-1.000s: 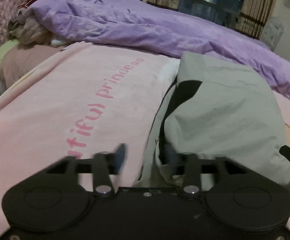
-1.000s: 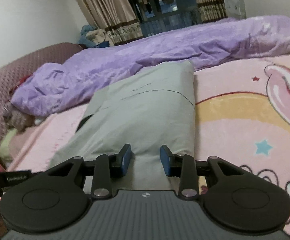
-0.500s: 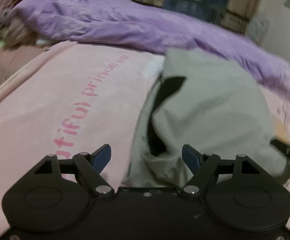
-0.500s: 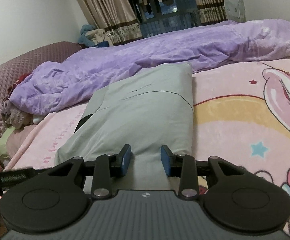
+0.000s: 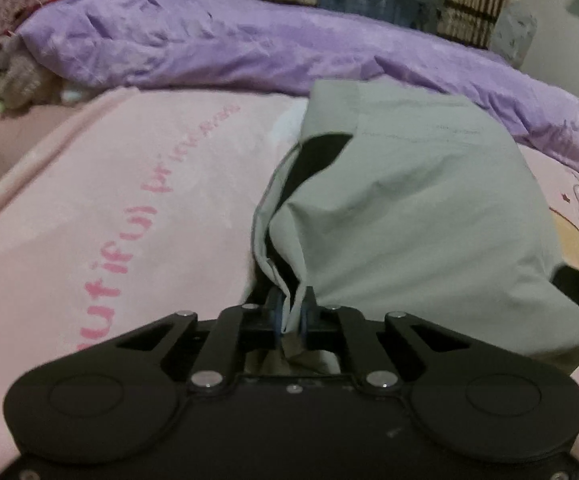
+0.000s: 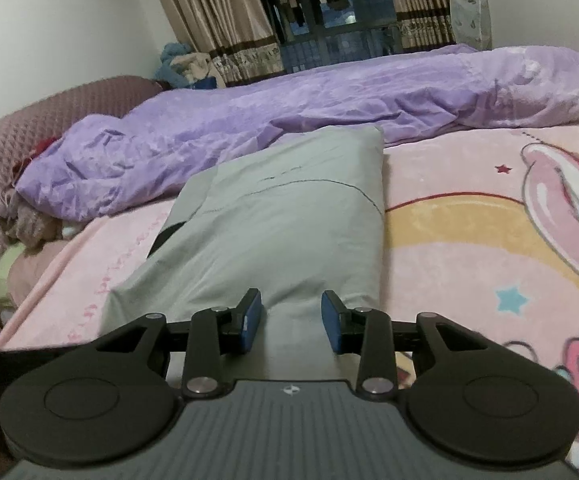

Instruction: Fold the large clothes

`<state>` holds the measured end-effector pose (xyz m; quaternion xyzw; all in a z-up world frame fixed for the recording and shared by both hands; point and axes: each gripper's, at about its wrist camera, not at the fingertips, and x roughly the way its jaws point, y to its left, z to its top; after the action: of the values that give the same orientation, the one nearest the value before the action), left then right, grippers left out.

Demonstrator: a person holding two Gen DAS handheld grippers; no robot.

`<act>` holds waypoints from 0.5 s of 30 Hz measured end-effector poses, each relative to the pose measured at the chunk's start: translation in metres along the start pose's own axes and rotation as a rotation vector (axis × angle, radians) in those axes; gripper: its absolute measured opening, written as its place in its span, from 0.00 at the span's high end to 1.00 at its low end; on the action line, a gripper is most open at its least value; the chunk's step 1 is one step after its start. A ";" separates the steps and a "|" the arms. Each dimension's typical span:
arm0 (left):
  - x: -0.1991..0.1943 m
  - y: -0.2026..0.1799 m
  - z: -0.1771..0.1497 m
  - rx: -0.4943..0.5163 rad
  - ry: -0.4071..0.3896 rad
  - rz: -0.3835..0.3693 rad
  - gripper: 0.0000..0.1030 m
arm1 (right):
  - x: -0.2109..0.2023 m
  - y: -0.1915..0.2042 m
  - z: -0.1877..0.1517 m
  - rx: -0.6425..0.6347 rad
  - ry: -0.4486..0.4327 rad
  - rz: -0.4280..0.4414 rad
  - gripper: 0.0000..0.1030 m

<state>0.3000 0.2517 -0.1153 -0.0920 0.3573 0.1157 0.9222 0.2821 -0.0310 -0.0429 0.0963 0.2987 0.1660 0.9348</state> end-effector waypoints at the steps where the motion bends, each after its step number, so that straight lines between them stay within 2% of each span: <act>1: -0.004 0.000 0.002 0.007 -0.014 0.010 0.94 | -0.008 0.002 0.000 -0.004 0.003 -0.012 0.59; 5: -0.017 0.001 0.000 0.014 -0.039 0.060 0.95 | -0.042 0.007 -0.017 -0.028 -0.005 -0.035 0.59; 9: -0.010 -0.004 -0.008 0.022 -0.037 0.097 0.95 | -0.038 0.016 -0.036 -0.069 0.128 0.024 0.61; 10: -0.009 -0.004 -0.009 0.024 -0.033 0.101 0.95 | -0.032 0.019 -0.040 -0.091 0.137 0.011 0.61; 11: -0.009 -0.004 -0.008 0.025 -0.034 0.102 0.95 | -0.025 0.023 -0.043 -0.118 0.130 -0.036 0.62; 12: -0.010 -0.003 -0.008 0.025 -0.033 0.099 0.95 | -0.019 0.026 -0.045 -0.157 0.108 -0.120 0.62; 13: -0.012 -0.002 -0.007 0.022 -0.032 0.096 0.95 | -0.012 0.029 -0.048 -0.212 0.078 -0.229 0.52; 14: -0.013 0.000 -0.006 0.013 -0.030 0.093 0.95 | -0.008 0.028 -0.049 -0.248 0.063 -0.273 0.34; 15: -0.013 0.002 -0.006 0.009 -0.028 0.095 0.95 | -0.005 0.024 -0.049 -0.252 0.052 -0.281 0.35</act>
<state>0.2856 0.2502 -0.1110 -0.0690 0.3486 0.1587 0.9212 0.2433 -0.0065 -0.0730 -0.0685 0.3100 0.0722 0.9455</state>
